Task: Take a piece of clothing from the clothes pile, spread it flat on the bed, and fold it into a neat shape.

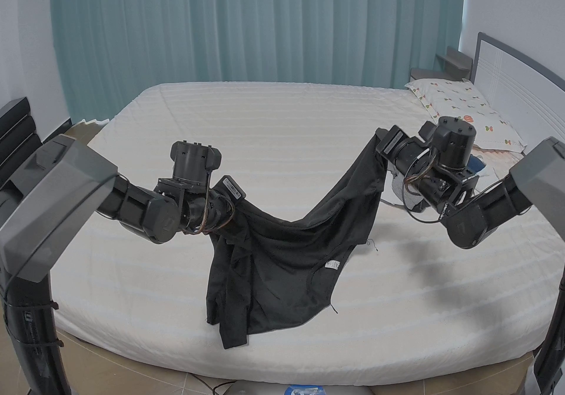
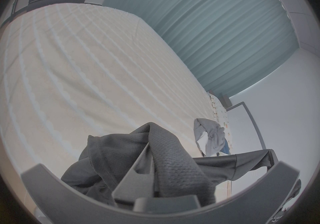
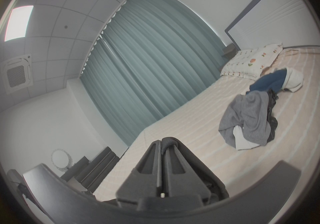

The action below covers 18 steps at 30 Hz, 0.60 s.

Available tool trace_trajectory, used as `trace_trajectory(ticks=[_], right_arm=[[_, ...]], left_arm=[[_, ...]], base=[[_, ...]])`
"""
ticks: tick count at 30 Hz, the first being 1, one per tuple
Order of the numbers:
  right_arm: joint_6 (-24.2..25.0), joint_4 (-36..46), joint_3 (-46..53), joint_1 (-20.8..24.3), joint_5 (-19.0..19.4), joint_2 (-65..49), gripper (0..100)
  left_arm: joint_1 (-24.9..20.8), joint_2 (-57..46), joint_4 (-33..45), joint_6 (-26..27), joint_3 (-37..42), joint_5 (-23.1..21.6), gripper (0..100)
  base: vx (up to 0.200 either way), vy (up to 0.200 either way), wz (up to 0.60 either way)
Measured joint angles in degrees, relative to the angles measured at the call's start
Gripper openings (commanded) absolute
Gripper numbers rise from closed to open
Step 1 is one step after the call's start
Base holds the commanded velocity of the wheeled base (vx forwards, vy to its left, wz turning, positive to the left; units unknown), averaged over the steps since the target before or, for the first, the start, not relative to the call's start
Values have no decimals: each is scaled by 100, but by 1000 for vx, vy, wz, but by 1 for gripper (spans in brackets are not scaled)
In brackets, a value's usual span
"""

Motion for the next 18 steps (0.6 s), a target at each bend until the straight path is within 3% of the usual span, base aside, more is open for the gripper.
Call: trace_trajectory(ticks=[1, 2, 3, 10, 18], right_arm=[[-2, -28, -24, 5, 2, 121, 0], [0, -45, -55, 5, 4, 219, 0], [9, -52, -91, 5, 4, 335, 100], [52, -94, -429, 18, 11, 1076, 100], [56, 106, -444, -111, 4, 1690, 100]], left_arm=[[0, 96, 0, -23, -60, 0, 100], [0, 205, 0, -67, -129, 0, 100], [4, 308, -6, -132, -206, 2, 100], [77, 855, -90, -986, -800, 63, 100], [463, 1252, -83, -1026, -1084, 263, 100]], base=[[0, 0, 0], [0, 0, 0], [0, 0, 0], [0, 0, 0], [0, 0, 0]])
